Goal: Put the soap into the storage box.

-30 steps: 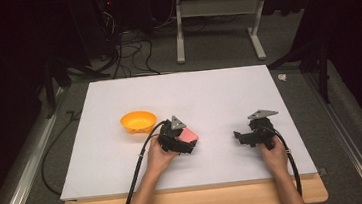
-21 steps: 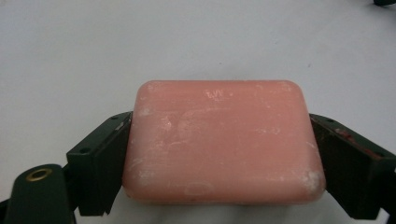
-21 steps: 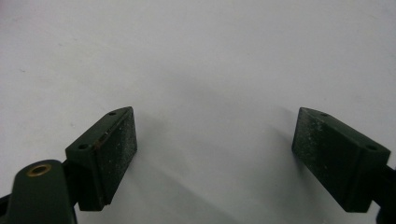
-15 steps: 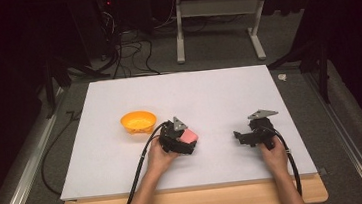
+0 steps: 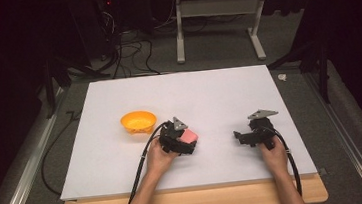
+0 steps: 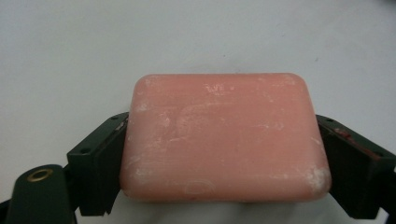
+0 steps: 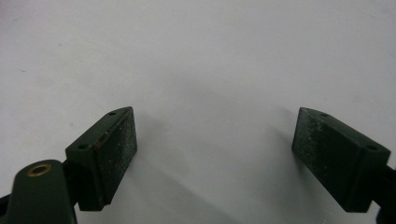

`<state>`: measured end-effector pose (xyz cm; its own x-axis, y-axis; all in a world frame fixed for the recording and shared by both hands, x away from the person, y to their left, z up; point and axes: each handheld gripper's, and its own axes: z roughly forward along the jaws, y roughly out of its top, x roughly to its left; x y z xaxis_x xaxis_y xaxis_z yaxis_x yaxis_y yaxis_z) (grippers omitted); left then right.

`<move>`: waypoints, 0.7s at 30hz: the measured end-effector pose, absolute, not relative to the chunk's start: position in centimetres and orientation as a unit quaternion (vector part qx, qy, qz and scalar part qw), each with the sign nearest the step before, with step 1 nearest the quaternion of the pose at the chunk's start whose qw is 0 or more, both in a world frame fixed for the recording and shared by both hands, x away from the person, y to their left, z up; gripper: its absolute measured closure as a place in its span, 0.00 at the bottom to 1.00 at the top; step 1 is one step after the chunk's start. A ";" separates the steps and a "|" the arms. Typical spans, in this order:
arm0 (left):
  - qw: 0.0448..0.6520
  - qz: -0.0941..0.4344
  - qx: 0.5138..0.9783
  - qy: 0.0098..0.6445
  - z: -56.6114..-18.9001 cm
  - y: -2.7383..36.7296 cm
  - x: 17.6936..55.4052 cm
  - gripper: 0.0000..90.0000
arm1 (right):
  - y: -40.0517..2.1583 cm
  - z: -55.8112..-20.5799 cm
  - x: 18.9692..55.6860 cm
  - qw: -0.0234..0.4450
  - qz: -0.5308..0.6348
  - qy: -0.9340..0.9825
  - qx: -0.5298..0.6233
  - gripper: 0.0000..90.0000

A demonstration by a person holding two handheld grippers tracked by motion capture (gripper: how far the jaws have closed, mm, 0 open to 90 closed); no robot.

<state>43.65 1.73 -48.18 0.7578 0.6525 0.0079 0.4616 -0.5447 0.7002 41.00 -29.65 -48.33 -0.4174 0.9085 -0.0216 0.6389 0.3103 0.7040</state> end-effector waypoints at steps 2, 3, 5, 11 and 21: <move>0.353 0.135 0.867 0.324 -48.2 1.7 43.6 0.15 | -29.6 -48.3 41.0 0.213 0.315 0.780 0.497 0.16; 0.353 0.136 0.867 0.325 -48.2 1.7 43.6 0.15 | -29.6 -48.3 41.0 0.214 0.315 0.780 0.496 0.16; 0.353 0.136 0.867 0.326 -48.2 1.7 43.6 0.15 | -29.6 -48.3 41.0 0.214 0.315 0.780 0.496 0.16; 0.353 0.131 0.864 0.334 -48.0 2.0 43.7 0.15 | -29.7 -48.3 41.0 0.214 0.315 0.781 0.496 0.16; 0.360 0.132 0.860 0.335 -47.2 2.4 43.4 0.15 | -29.6 -48.3 41.0 0.213 0.315 0.780 0.496 0.16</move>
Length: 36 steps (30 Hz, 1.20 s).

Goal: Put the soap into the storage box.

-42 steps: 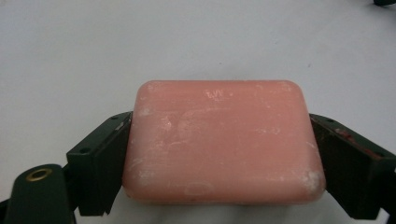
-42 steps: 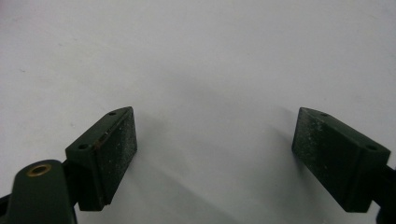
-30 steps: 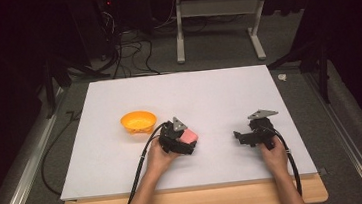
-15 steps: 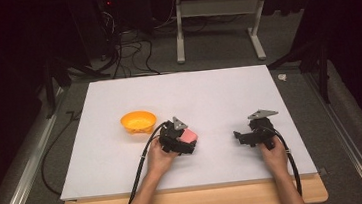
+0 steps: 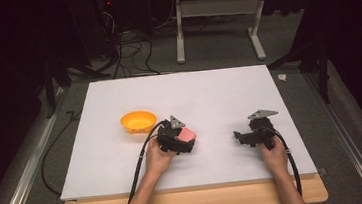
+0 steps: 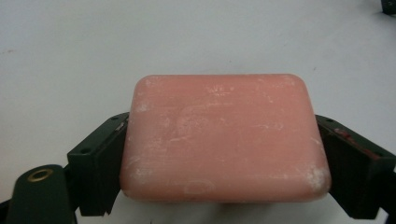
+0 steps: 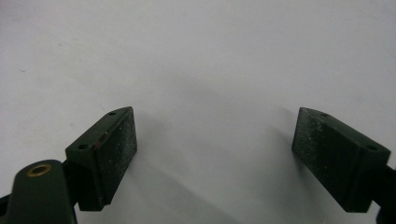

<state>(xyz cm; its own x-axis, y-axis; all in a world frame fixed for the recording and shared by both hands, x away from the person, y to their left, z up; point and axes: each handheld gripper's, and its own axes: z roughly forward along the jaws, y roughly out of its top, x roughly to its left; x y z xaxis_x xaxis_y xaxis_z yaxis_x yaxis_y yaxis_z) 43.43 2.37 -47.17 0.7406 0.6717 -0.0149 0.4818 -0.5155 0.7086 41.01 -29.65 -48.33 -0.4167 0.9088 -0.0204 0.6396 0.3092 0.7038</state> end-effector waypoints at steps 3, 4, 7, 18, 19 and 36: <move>0.361 0.136 0.861 0.330 -46.7 2.4 43.0 0.15 | -29.6 -48.3 41.0 0.213 0.315 0.780 0.496 0.16; 0.361 0.136 0.861 0.330 -46.7 2.4 43.0 0.15 | -29.6 -48.3 41.0 0.213 0.315 0.780 0.496 0.16; 0.361 0.140 0.863 0.324 -46.3 2.5 42.5 0.15 | -29.6 -48.3 41.0 0.213 0.315 0.780 0.496 0.16; 0.372 0.150 0.860 0.317 -45.2 3.4 41.3 0.15 | -29.6 -48.3 41.0 0.213 0.315 0.780 0.496 0.16; 0.373 0.151 0.858 0.318 -45.0 3.5 41.2 0.15 | -29.6 -48.3 41.0 0.213 0.315 0.780 0.497 0.16; 0.394 0.162 0.845 0.322 -43.3 5.8 40.0 0.15 | -29.6 -48.3 41.0 0.213 0.315 0.780 0.497 0.16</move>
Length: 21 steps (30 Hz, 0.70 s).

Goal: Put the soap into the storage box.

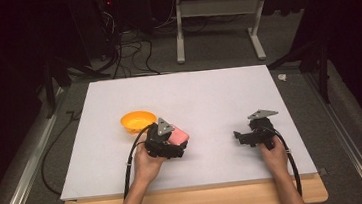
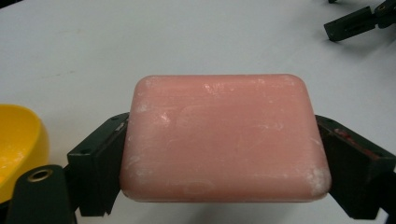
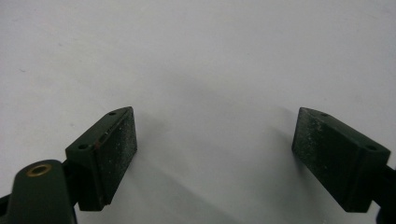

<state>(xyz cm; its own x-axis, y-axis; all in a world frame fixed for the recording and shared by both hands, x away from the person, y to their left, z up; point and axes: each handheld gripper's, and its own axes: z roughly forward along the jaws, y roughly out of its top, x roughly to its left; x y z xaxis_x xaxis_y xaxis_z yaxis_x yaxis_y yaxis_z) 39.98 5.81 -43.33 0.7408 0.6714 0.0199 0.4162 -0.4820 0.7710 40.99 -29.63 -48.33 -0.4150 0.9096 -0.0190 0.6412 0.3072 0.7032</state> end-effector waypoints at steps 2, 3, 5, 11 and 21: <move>0.394 0.162 0.845 0.323 -43.3 6.0 39.9 0.15 | -29.6 -48.3 41.0 0.213 0.315 0.780 0.497 0.16; 0.391 0.163 0.846 0.323 -43.3 6.2 39.8 0.15 | -29.6 -48.3 41.0 0.213 0.315 0.780 0.497 0.16; 0.389 0.164 0.847 0.322 -43.3 6.3 39.7 0.15 | -29.6 -48.3 41.0 0.213 0.315 0.780 0.497 0.16; 0.395 0.167 0.844 0.323 -43.0 6.5 39.4 0.15 | -29.6 -48.3 41.0 0.213 0.315 0.780 0.497 0.16; 0.398 0.179 0.834 0.337 -42.4 7.8 39.2 0.15 | -29.6 -48.3 41.0 0.213 0.315 0.780 0.498 0.16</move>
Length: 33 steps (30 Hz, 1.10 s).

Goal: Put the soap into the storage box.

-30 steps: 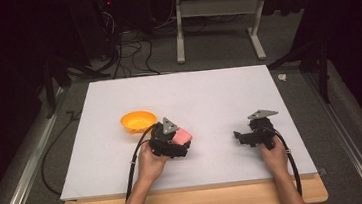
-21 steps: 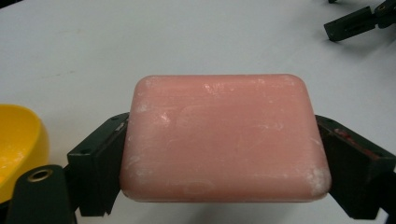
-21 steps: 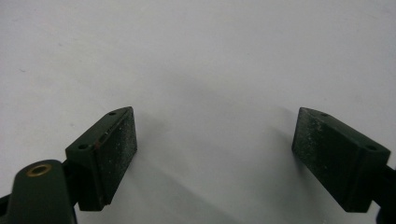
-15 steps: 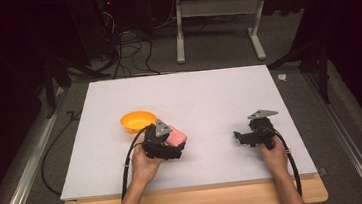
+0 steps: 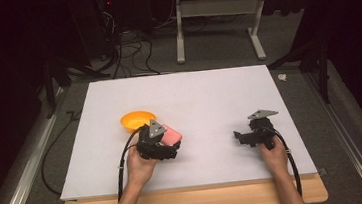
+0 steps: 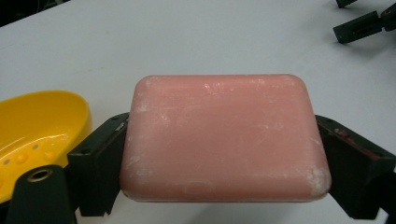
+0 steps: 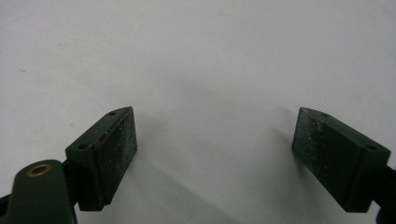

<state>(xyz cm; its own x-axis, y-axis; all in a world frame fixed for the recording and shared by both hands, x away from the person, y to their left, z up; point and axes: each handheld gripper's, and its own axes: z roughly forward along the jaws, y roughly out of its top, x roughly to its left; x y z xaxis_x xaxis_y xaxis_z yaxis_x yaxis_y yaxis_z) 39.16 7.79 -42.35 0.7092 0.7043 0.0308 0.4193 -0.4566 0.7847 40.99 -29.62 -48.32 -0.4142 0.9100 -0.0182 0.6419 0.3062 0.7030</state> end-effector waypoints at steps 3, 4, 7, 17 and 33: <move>0.400 0.182 0.831 0.341 -42.2 8.2 39.1 0.15 | -29.6 -48.3 41.0 0.213 0.315 0.780 0.497 0.16; 0.400 0.182 0.830 0.342 -42.1 8.4 39.0 0.15 | -29.6 -48.3 41.0 0.213 0.315 0.780 0.497 0.16; 0.401 0.184 0.829 0.344 -42.0 8.7 39.0 0.15 | -29.6 -48.3 41.0 0.213 0.315 0.780 0.497 0.16; 0.409 0.187 0.817 0.360 -41.6 10.2 38.9 0.15 | -29.6 -48.3 41.0 0.213 0.315 0.780 0.496 0.16; 0.413 0.202 0.800 0.386 -40.9 12.6 38.8 0.15 | -29.6 -48.3 41.0 0.213 0.315 0.780 0.496 0.16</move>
